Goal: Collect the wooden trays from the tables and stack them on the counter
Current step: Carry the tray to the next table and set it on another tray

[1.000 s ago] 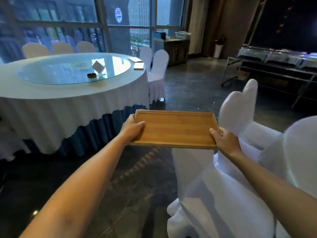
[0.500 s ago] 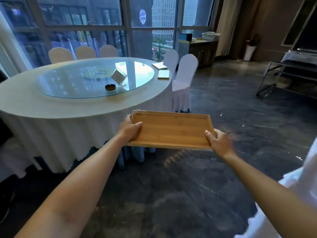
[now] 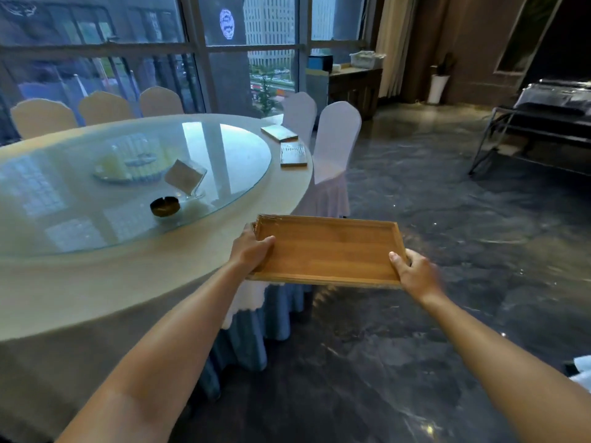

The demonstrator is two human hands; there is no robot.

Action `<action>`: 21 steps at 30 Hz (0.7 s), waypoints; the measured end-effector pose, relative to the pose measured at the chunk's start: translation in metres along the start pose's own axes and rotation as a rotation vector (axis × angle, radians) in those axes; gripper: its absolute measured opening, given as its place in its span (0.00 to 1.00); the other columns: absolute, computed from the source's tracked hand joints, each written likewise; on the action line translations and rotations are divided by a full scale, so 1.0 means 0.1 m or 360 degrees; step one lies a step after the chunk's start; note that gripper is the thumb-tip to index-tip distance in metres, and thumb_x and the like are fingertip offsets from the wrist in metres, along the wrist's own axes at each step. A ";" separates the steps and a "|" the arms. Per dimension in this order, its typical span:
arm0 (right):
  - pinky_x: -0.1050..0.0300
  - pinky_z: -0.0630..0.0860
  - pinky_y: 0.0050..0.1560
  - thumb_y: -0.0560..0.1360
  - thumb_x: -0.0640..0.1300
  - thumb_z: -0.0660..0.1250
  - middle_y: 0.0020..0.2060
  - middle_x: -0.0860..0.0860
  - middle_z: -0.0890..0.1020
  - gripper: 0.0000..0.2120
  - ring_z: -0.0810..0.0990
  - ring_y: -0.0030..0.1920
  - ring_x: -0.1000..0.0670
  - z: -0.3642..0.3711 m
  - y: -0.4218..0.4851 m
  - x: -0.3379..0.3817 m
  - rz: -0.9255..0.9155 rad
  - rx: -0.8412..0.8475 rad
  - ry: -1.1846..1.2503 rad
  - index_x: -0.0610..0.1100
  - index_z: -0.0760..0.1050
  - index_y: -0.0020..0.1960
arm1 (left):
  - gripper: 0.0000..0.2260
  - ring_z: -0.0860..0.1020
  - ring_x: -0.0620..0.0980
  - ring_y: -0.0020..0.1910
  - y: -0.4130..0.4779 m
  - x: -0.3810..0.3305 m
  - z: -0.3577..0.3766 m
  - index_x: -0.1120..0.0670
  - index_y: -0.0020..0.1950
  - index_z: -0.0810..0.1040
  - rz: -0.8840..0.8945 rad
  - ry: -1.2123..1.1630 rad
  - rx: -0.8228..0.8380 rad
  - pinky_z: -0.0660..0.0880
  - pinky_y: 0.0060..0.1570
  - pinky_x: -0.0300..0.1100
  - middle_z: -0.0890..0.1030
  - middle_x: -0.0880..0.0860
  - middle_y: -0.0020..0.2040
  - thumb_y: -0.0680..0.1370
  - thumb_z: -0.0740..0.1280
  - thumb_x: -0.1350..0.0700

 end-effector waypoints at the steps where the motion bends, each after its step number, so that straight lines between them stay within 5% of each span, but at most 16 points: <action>1: 0.54 0.68 0.46 0.79 0.49 0.58 0.53 0.38 0.82 0.18 0.79 0.54 0.38 0.05 0.20 0.04 0.0028 -0.0019 -0.0001 0.38 0.77 0.58 | 0.24 0.75 0.59 0.62 0.26 -0.06 0.02 0.56 0.71 0.65 0.0003 0.0013 0.0020 0.73 0.61 0.51 0.74 0.59 0.66 0.77 0.64 0.51; 6: 0.47 0.74 0.53 0.78 0.51 0.59 0.52 0.37 0.82 0.18 0.79 0.53 0.36 0.25 1.18 0.03 0.0142 -0.0097 -0.0023 0.38 0.78 0.54 | 0.25 0.75 0.60 0.62 1.35 -0.36 0.33 0.54 0.72 0.63 0.0036 0.0051 0.0116 0.73 0.63 0.54 0.74 0.58 0.66 0.76 0.64 0.51; 11: 0.53 0.68 0.43 0.78 0.51 0.58 0.44 0.38 0.82 0.18 0.79 0.50 0.36 0.42 2.29 -0.14 0.0147 -0.0090 -0.0076 0.36 0.77 0.49 | 0.24 0.73 0.59 0.64 2.36 -0.58 0.87 0.56 0.72 0.62 0.0025 0.0080 0.0144 0.70 0.62 0.51 0.73 0.58 0.67 0.78 0.62 0.53; 15: 0.53 0.65 0.42 0.78 0.50 0.59 0.47 0.36 0.83 0.18 0.79 0.50 0.36 0.58 3.40 -0.25 0.0103 -0.0050 -0.0108 0.34 0.77 0.49 | 0.24 0.74 0.59 0.62 3.23 -0.73 1.33 0.56 0.72 0.64 -0.0046 0.0014 0.0102 0.71 0.63 0.52 0.74 0.59 0.66 0.77 0.63 0.55; 21: 0.48 0.74 0.51 0.77 0.52 0.60 0.49 0.37 0.84 0.17 0.80 0.52 0.36 0.82 5.20 -0.23 -0.0002 0.0081 -0.0093 0.39 0.78 0.50 | 0.23 0.75 0.60 0.61 4.50 -1.10 1.78 0.58 0.70 0.67 -0.0220 -0.0080 -0.0080 0.70 0.61 0.51 0.76 0.61 0.64 0.76 0.65 0.56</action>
Point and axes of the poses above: each hand's wrist, its own y-axis towards the middle knuckle, its own z-axis out of the palm, x = y × z, the point moved 6 cm from there along y, towards the middle knuckle
